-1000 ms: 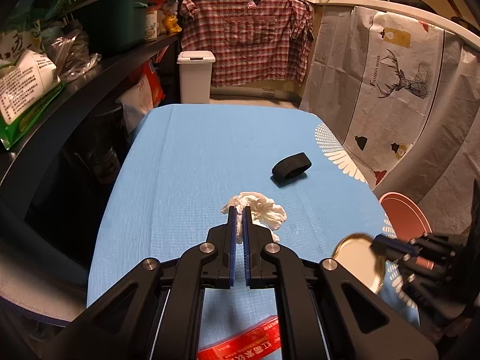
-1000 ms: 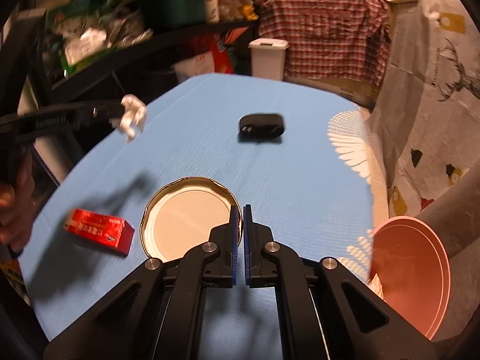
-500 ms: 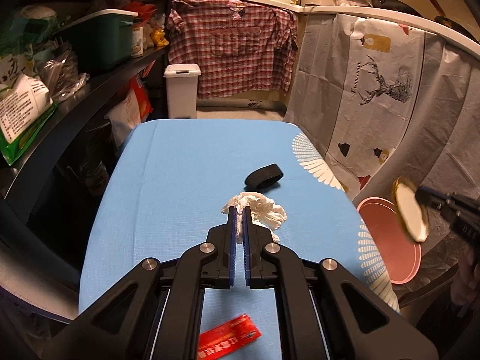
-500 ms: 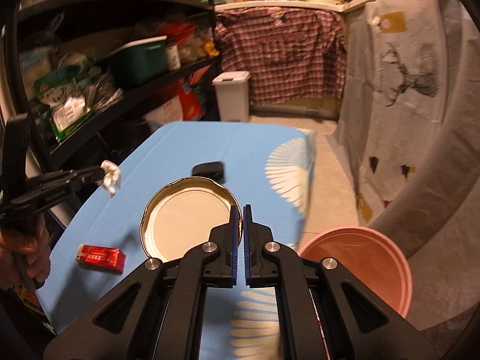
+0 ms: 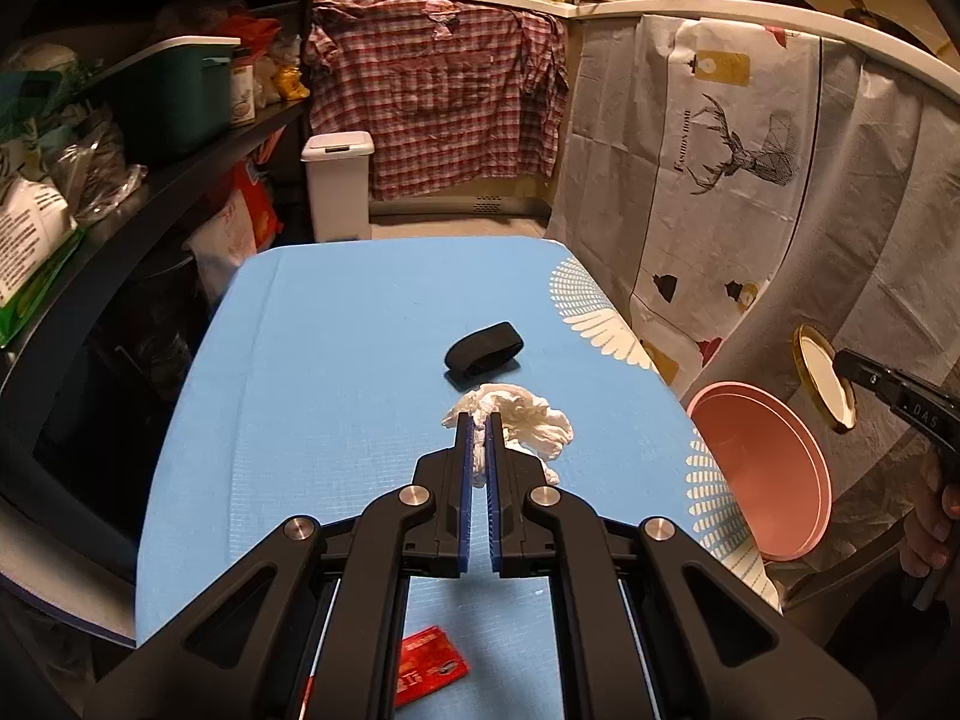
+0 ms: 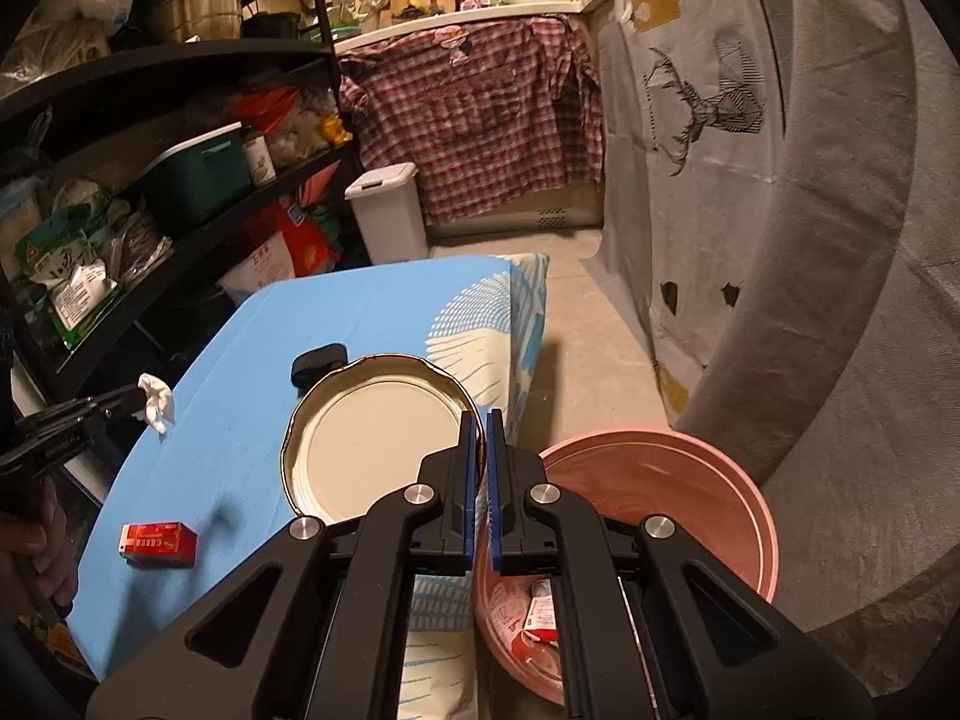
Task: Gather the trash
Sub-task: 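Carry the tissue and jar lid over the pink bin with both tools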
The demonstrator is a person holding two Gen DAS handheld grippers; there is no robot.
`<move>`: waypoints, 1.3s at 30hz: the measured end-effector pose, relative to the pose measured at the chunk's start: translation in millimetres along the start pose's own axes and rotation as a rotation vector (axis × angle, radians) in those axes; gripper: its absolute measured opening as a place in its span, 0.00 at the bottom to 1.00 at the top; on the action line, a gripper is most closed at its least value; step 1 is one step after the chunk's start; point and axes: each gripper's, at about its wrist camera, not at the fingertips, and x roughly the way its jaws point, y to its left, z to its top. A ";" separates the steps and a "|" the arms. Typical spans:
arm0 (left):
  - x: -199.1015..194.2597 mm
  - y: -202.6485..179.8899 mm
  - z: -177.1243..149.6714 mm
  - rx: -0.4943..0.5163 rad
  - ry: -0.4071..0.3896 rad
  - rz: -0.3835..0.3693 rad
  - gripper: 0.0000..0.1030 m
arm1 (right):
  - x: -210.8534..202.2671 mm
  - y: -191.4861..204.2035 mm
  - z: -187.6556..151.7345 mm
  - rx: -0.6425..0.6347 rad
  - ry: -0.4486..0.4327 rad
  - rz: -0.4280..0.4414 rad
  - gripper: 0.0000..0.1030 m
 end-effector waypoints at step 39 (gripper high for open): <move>42.4 -92.4 13.4 0.094 0.037 -0.098 0.04 | -8.1 -65.2 -6.0 0.085 0.011 -0.118 0.03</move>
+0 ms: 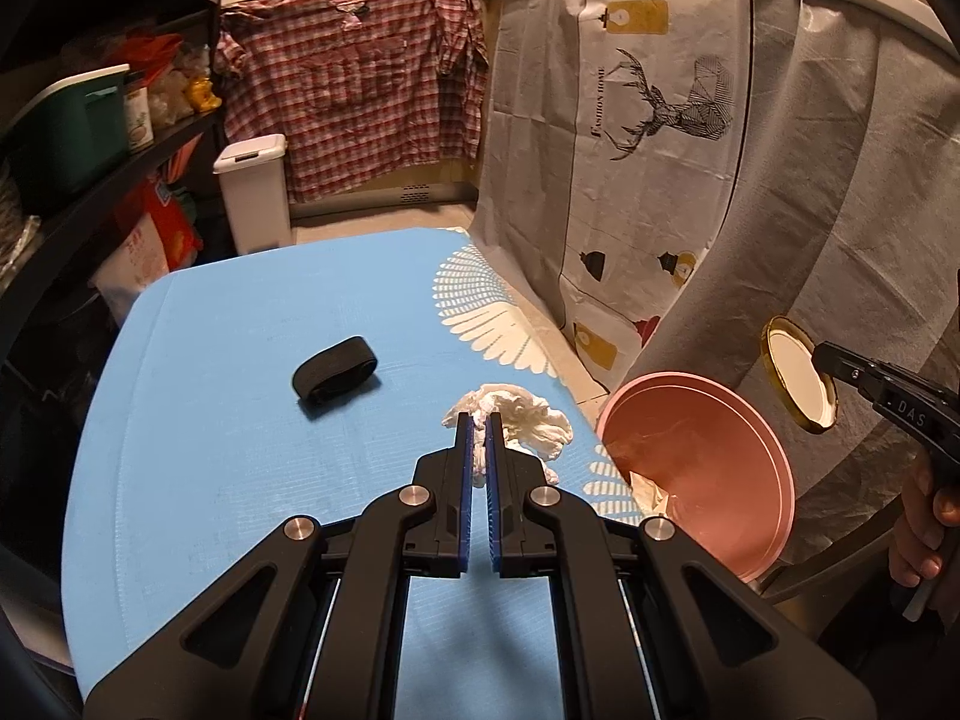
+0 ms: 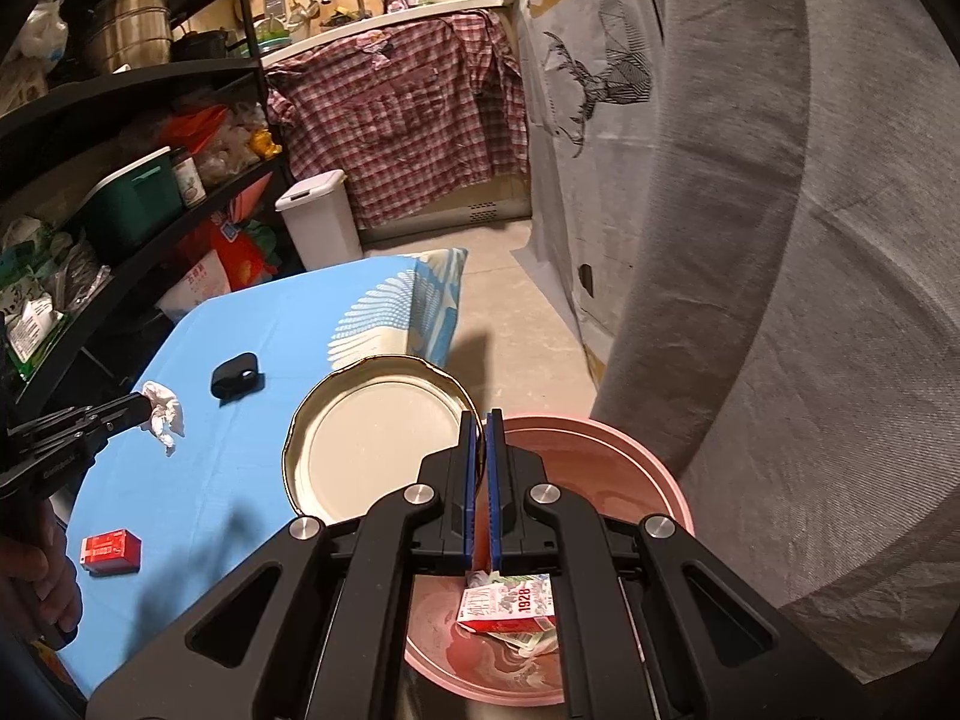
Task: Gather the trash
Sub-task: 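Carry the tissue and jar lid over the pink bin with both tools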
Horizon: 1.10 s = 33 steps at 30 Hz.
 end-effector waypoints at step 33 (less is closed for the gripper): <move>49.5 -83.2 4.6 0.095 0.058 -0.145 0.04 | 12.9 -45.8 -2.5 0.103 0.055 -0.106 0.04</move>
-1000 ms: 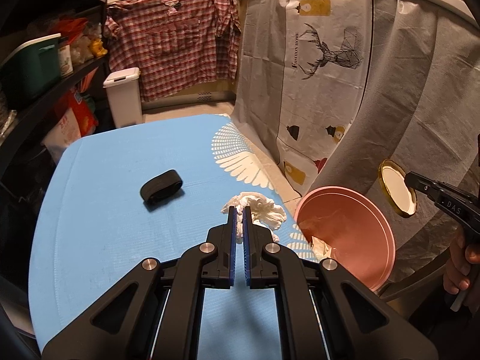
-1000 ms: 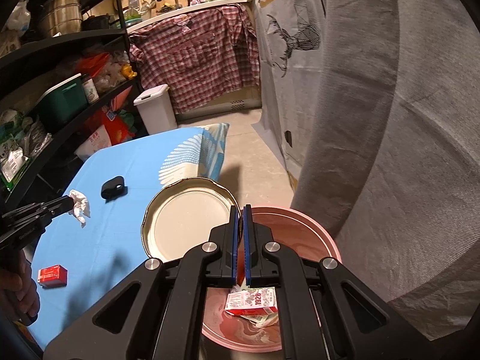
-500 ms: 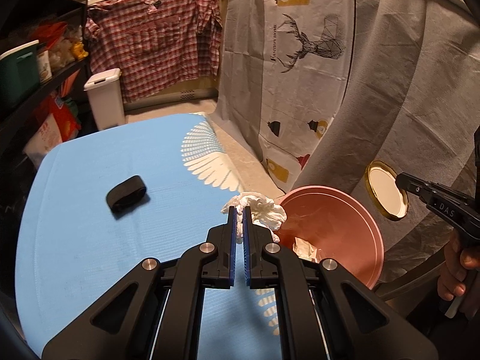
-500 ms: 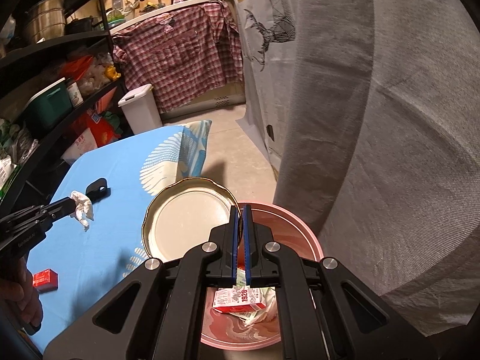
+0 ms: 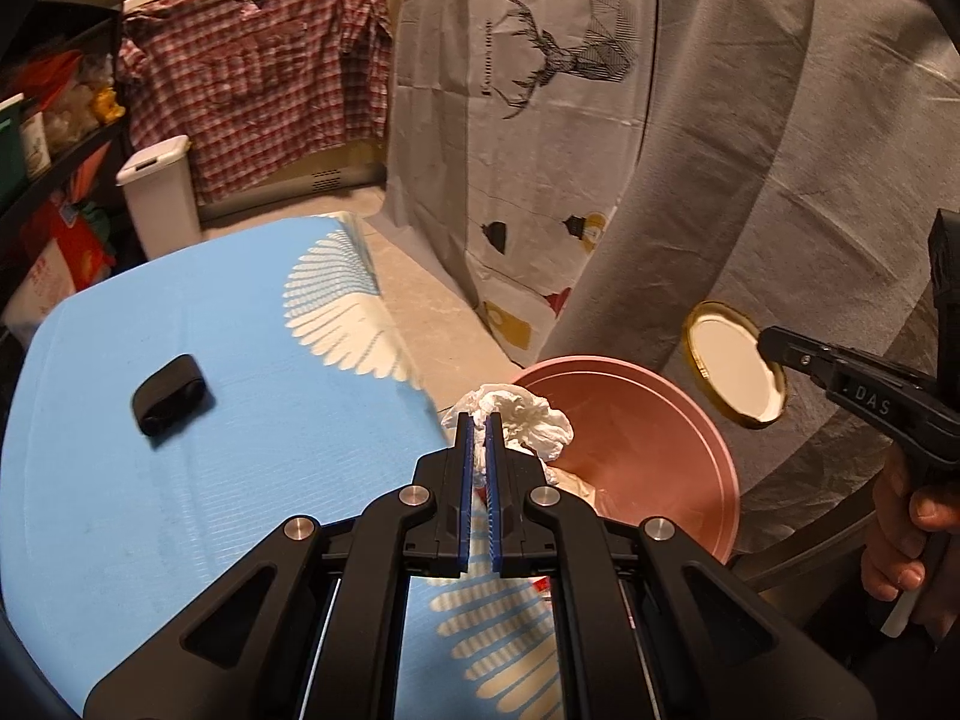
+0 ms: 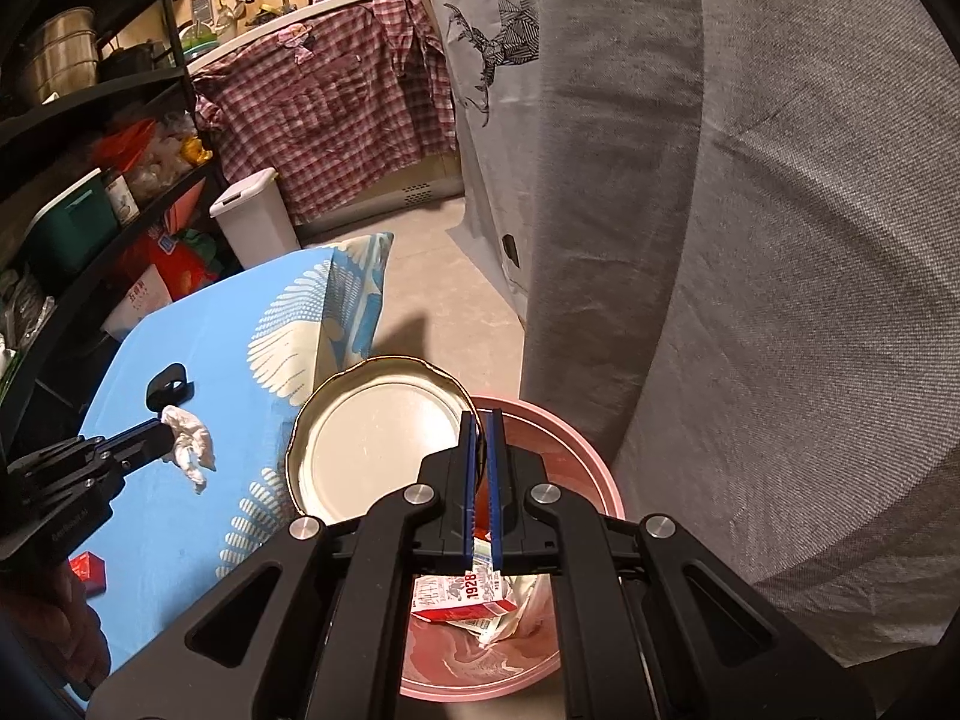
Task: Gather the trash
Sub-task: 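Carry the tissue and jar lid over the pink bin with both tools, then open the left tool to drop the tissue while the right tool drops the lid, then grasp the red ointment box with the left tool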
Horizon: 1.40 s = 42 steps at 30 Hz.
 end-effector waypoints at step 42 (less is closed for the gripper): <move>-55.2 72.1 -50.1 -0.019 0.013 0.068 0.34 | 4.9 29.8 -4.1 -0.068 0.018 0.005 0.30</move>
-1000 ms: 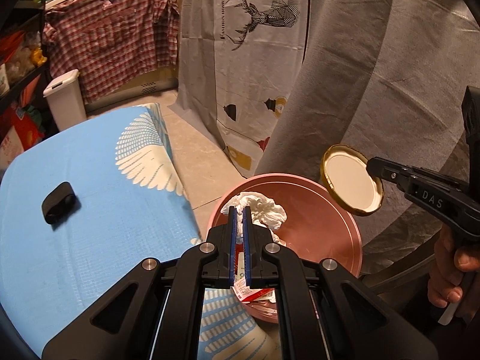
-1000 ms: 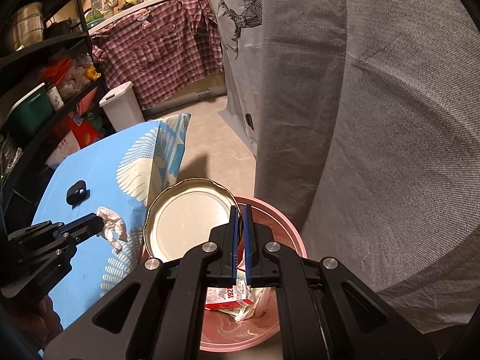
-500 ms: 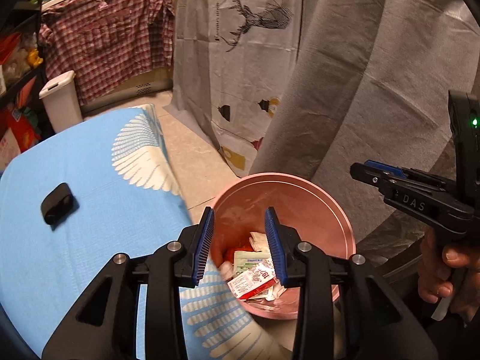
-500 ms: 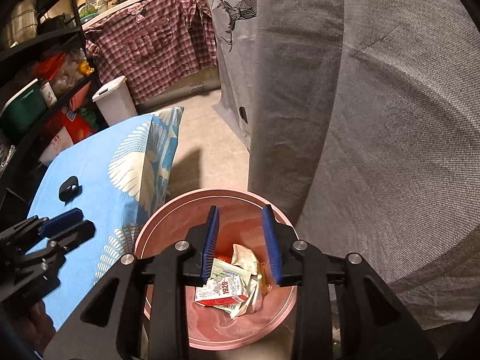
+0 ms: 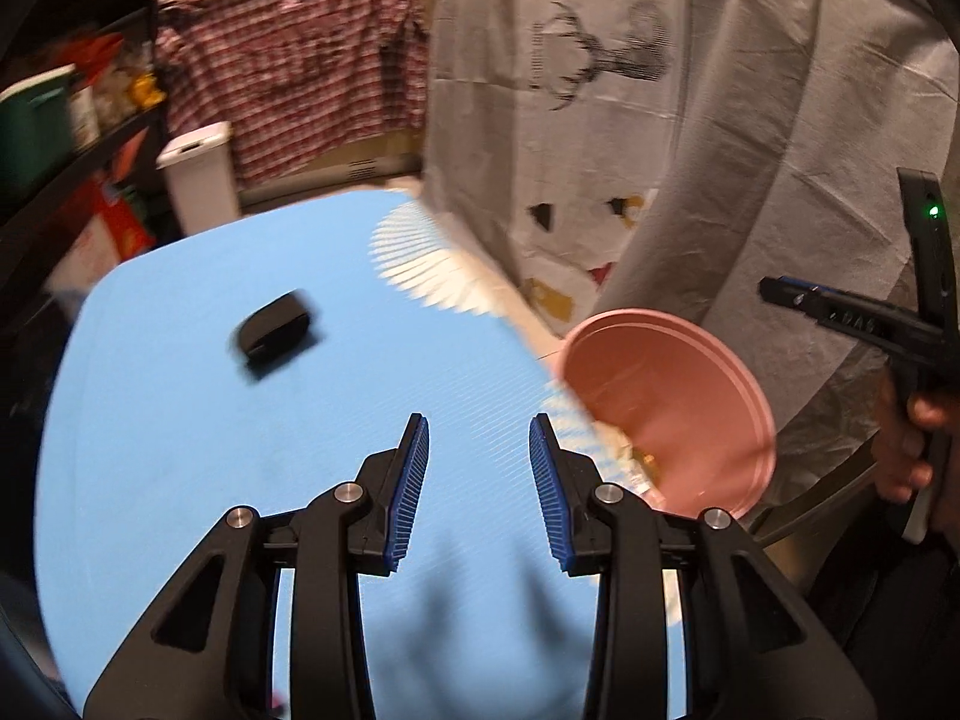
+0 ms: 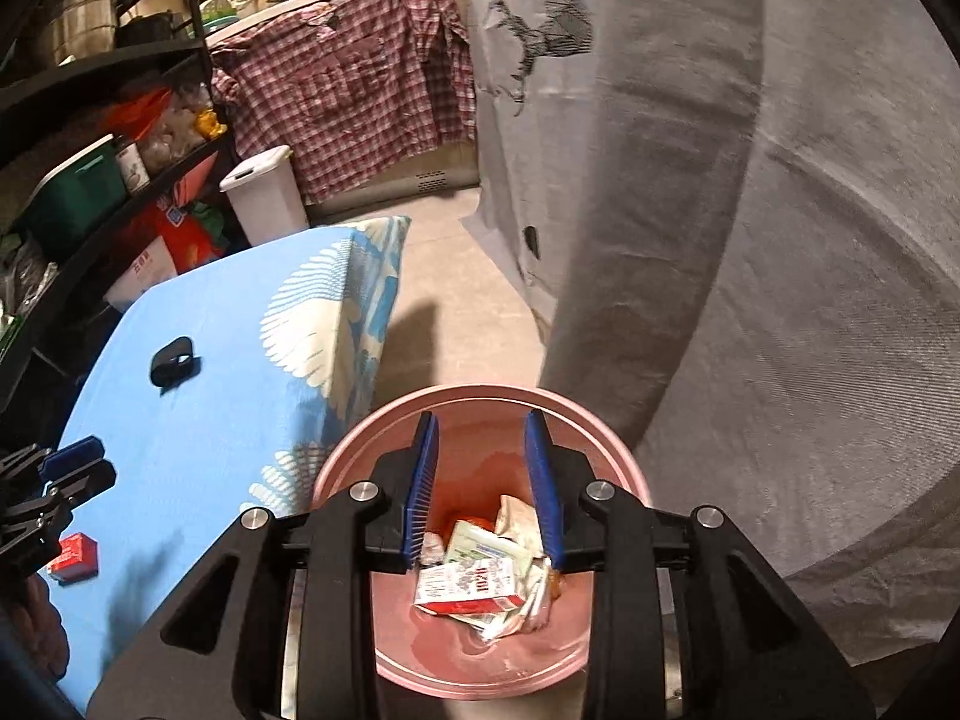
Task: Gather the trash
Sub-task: 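Grasp the red ointment box with the left tool, then grasp the black rubber object with the right tool while the left tool holds the red box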
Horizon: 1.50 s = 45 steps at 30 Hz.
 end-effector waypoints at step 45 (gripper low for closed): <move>-15.0 159.6 -66.8 -0.304 0.141 0.183 0.34 | 20.0 137.7 -1.8 -0.175 0.022 0.254 0.61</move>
